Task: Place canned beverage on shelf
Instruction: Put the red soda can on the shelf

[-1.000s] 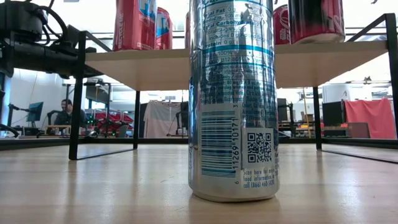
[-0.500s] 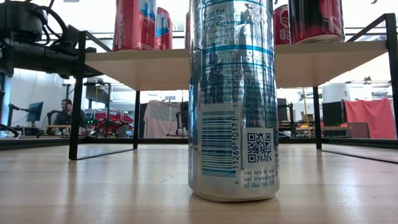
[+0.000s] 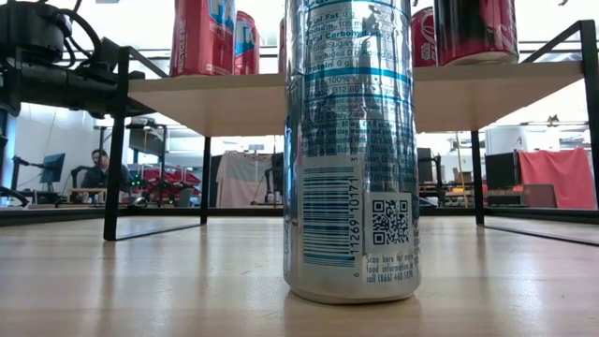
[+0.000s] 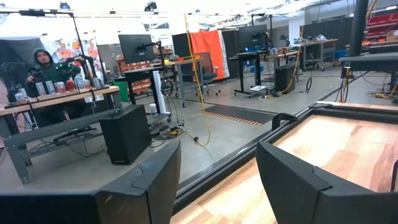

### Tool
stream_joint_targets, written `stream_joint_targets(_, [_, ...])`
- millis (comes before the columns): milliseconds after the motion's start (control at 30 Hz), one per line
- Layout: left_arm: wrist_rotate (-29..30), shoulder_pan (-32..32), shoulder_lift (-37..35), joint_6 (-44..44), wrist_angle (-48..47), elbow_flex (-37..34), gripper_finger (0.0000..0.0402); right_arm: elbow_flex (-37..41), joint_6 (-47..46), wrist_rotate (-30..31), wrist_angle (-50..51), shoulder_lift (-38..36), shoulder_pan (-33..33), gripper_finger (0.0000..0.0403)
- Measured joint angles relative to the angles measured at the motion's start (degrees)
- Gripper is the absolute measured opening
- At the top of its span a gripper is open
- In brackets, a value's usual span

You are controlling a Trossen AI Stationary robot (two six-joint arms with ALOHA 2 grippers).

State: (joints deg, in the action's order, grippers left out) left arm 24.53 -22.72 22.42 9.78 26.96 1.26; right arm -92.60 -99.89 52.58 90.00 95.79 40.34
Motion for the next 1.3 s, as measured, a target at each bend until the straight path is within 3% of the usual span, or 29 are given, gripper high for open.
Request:
stream_joint_targets(300, [0.0,0.0,0.0,0.0,0.0,0.0,0.0195,0.0,-2.5,-0.6,0.0,0.0,2.4,0.04])
stream_joint_targets(833, [0.0,0.0,0.0,0.0,0.0,0.0,0.0195,-0.4,-11.2,-9.9,-0.1,-1.3,4.9,0.04])
stream_joint_targets(967, [0.0,0.0,0.0,0.0,0.0,0.0,0.0195,-2.0,-11.1,-12.9,-0.7,-1.2,5.2,0.04])
stream_joint_targets(1300, [0.0,0.0,0.0,0.0,0.0,0.0,0.0195,-3.1,-7.8,-13.6,-6.0,-0.4,5.9,0.04])
